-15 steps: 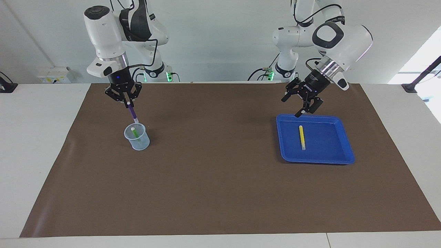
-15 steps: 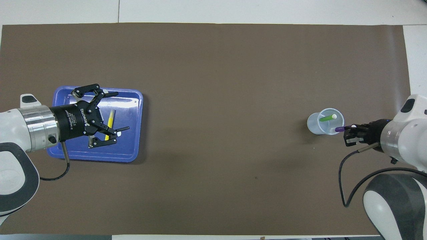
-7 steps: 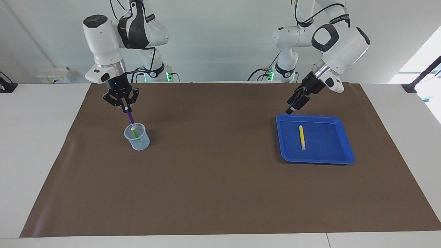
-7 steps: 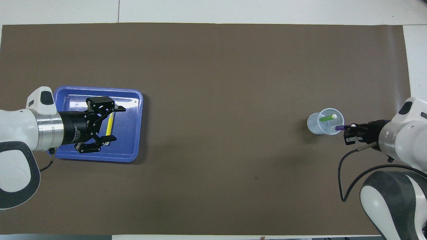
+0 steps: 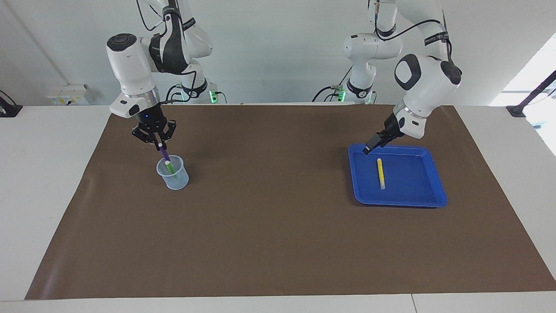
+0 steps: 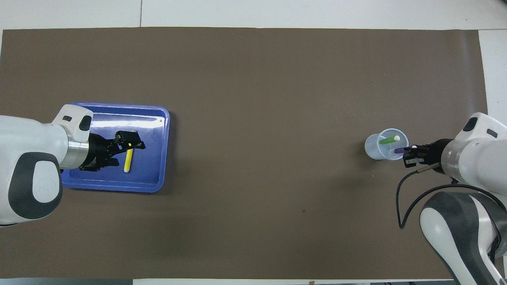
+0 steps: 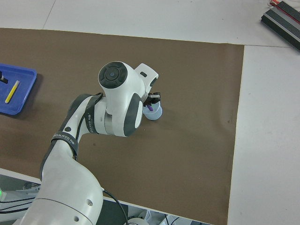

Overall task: Transfer and insert pens with both arms
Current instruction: 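Insert the purple pen into the cup while the left gripper grasps the yellow pen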

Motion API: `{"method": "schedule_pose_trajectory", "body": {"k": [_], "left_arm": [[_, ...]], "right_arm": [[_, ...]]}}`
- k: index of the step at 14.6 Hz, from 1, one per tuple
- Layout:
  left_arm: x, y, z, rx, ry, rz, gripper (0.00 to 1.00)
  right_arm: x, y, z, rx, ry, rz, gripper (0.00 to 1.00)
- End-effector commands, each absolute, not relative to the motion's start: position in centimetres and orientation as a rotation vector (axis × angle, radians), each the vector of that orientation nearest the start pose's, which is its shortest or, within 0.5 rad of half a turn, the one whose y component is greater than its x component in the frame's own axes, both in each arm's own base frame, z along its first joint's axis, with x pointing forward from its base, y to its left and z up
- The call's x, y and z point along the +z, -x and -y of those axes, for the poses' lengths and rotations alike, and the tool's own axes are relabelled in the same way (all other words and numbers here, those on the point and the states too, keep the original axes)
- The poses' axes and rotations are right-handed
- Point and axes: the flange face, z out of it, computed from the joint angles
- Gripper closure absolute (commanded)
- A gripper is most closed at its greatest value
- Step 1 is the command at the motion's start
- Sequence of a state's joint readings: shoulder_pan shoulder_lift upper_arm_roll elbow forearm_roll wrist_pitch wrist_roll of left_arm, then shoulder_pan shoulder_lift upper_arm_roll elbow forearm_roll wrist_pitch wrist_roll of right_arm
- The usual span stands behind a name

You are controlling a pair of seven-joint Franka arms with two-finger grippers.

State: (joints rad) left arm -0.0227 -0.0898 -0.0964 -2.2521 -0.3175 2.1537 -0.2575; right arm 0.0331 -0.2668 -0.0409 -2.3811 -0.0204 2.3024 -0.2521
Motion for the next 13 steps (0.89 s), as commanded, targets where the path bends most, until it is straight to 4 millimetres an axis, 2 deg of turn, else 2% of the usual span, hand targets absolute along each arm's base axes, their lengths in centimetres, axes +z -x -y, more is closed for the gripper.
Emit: {"method": "schedule_pose_trajectory", "body": {"k": [1,3,5,7,10,13], "left_arm": [[38.8,-52.9,4.9,0.056,3.300,0.092,0.00],[36.9,-53.7,4.6,0.029,3.249,-0.103,0.05],[34.2,-54.3,5.1,0.025,3.213,-0.243,0.10],[32.5,-54.5,5.8,0.040,3.172,-0.399,0.16],[30.6,-54.7,6.3,0.050,3.166,-0.435,0.20],[30.2,-54.5,6.3,0.069,3.167,-0.435,0.30]], "right_arm": [[43.3,-47.9,1.4,-0.317,3.142,0.410,1.00],[42.4,-48.2,1.5,-0.294,3.142,0.397,1.00],[41.8,-48.3,1.5,-0.274,3.142,0.393,1.00],[41.1,-48.5,1.5,-0.255,3.140,0.390,1.00],[40.7,-48.7,1.5,-0.265,3.140,0.384,1.00],[40.2,-48.8,1.5,-0.251,3.140,0.380,1.00]]}}
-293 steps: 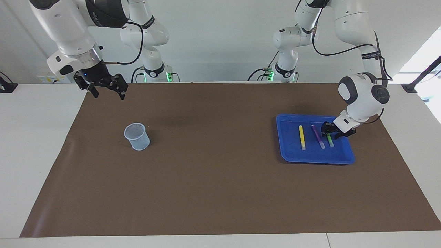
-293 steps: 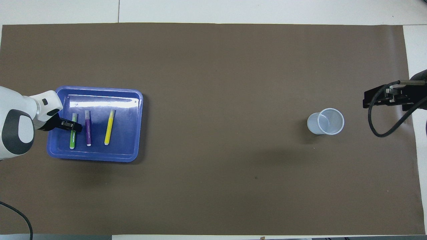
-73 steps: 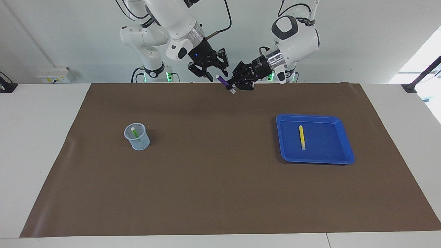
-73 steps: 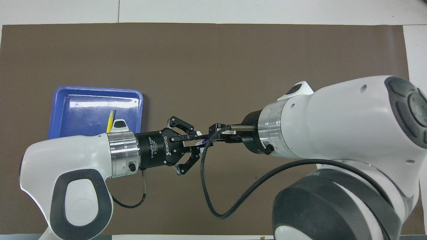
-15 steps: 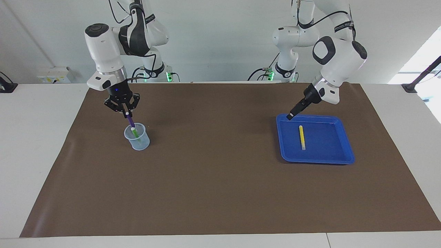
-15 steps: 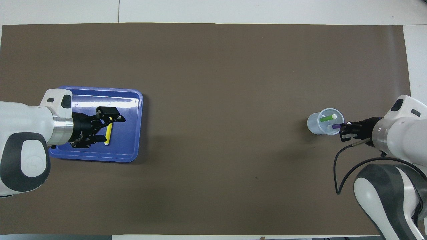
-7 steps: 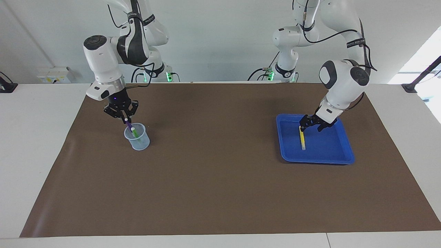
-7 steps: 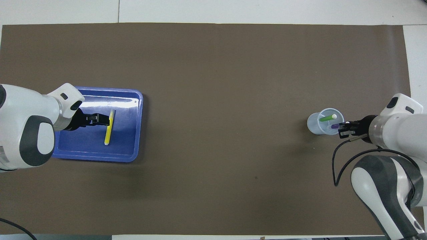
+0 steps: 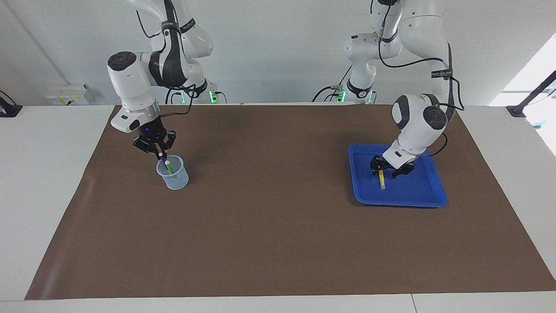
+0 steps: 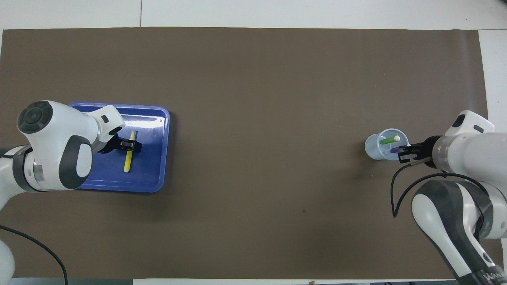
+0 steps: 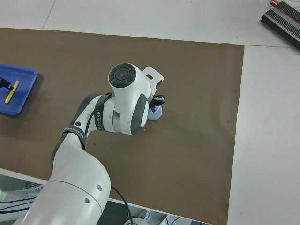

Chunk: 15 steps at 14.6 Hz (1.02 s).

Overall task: Transfer and insert pens with both arms
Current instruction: 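Insert the purple pen into the cup while the left gripper grasps the yellow pen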

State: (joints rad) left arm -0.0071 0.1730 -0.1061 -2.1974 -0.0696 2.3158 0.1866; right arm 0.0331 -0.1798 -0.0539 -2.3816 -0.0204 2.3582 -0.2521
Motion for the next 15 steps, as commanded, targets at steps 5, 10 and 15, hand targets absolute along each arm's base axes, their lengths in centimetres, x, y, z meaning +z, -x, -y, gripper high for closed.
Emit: {"method": "schedule_pose_trajectory", "body": {"k": [5,10,15], "left_arm": [[29.85,-53.77,6.31,0.125,3.166,-0.437,0.51],[29.90,-53.72,6.31,0.131,3.166,-0.432,0.94],[30.27,-54.05,5.68,0.142,3.170,-0.414,1.00]], "right_arm": [[39.97,-49.09,1.47,-0.261,3.141,0.331,1.00],[40.17,-49.31,1.48,-0.268,3.141,0.333,0.70],[40.22,-49.39,1.48,-0.268,3.140,0.329,0.34]]}}
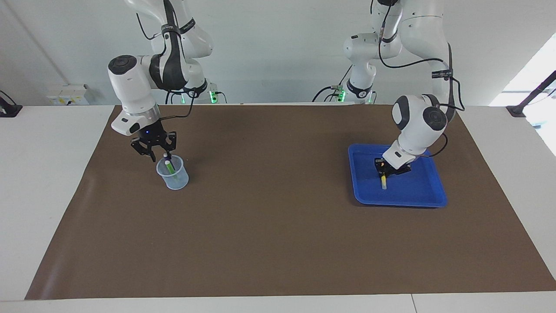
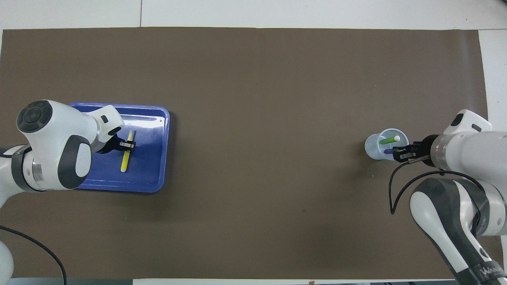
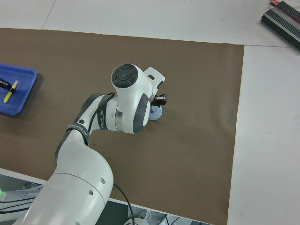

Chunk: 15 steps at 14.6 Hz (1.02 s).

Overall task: Transfer and insert pens with both arms
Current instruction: 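Insert the purple pen into the cup while the left gripper grasps the yellow pen, then lift the yellow pen with the left gripper while the right gripper approaches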

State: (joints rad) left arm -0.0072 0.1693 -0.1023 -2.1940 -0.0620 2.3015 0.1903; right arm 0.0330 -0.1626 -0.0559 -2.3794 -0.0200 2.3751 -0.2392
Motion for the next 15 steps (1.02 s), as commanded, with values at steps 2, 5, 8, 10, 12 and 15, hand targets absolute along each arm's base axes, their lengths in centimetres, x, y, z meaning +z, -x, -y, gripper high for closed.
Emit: {"method": "schedule_pose_trajectory", "body": {"k": [2,5,8,10,12,15], "left_arm": [[31.9,-55.0,5.3,0.166,3.175,-0.397,1.00],[37.0,-56.9,5.5,0.257,3.195,-0.246,1.00],[41.5,-57.4,7.3,0.305,3.206,0.060,1.00],[44.5,-57.4,8.6,0.360,3.246,0.274,1.00],[47.4,-56.8,11.4,0.422,3.239,0.528,1.00],[51.3,-55.0,14.0,0.580,3.225,1.116,1.00]], "right_arm": [[40.3,-49.4,1.5,-0.268,3.140,0.329,0.28],[40.4,-49.6,1.5,-0.268,3.140,0.331,0.24],[40.8,-49.8,1.5,-0.273,3.140,0.333,0.22],[41.5,-50.1,1.5,-0.290,3.140,0.333,0.19],[42.5,-50.4,1.4,-0.307,3.139,0.337,0.13],[44.5,-50.8,1.4,-0.273,3.141,0.329,0.12]]}}
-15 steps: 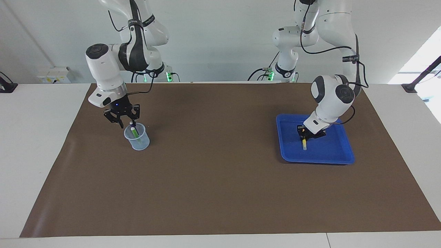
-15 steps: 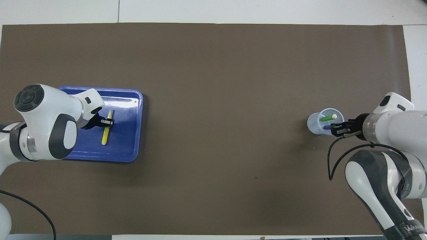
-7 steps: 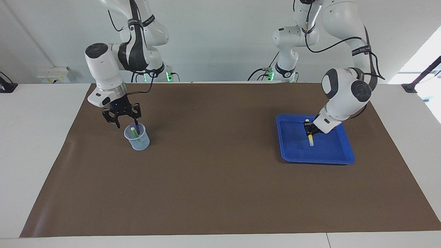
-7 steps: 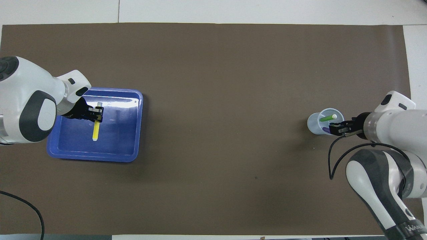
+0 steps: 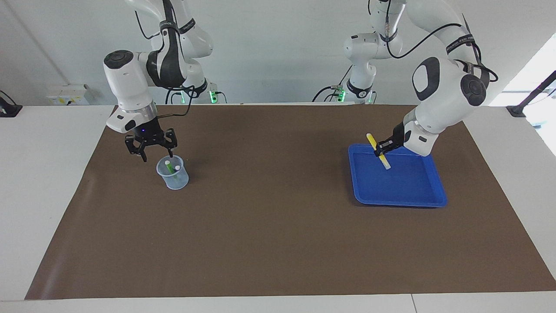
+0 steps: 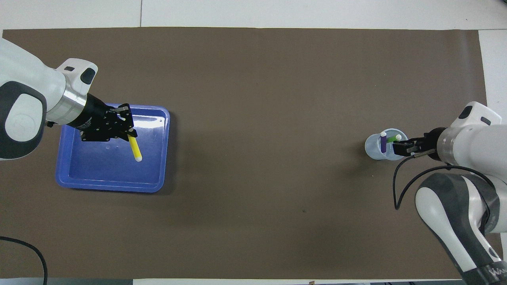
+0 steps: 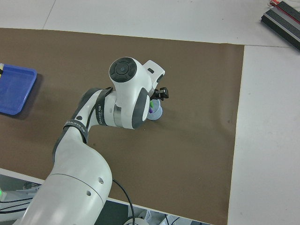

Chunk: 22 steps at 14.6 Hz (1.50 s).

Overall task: Transfer and insert pens with both arms
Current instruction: 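Lift the yellow pen with the left gripper while the right gripper approaches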

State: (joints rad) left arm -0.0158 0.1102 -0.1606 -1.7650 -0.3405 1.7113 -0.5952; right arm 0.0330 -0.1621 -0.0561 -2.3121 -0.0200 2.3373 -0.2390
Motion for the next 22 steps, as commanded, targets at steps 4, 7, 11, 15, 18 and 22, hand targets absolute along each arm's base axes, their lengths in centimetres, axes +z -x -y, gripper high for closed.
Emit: {"method": "schedule_pose_trajectory", "body": {"k": [4,7,11,15,18,22], "left_arm": [[54.5,-53.1,18.7,0.824,3.018,1.678,1.00],[55.6,-51.9,21.8,1.060,2.797,1.996,1.00],[54.5,-48.2,25.0,1.284,2.614,2.256,1.00],[51.9,-43.9,28.8,1.326,2.465,2.498,1.00],[51.5,-41.9,30.7,1.390,2.407,2.580,1.00],[51.3,-41.9,30.7,1.429,2.217,2.728,1.00]], "right_arm": [[48.6,-51.6,1.1,-0.180,3.149,0.196,0.12],[52.8,-52.2,1.0,-0.108,3.158,0.122,0.10],[57.0,-52.5,0.6,-0.058,3.167,0.029,0.08],[60.5,-53.8,0.5,0.007,3.167,-0.014,0.08],[61.5,-54.0,-1.0,0.018,3.160,-0.031,0.08],[62.0,-53.2,-4.5,0.051,3.055,0.009,0.03]]}}
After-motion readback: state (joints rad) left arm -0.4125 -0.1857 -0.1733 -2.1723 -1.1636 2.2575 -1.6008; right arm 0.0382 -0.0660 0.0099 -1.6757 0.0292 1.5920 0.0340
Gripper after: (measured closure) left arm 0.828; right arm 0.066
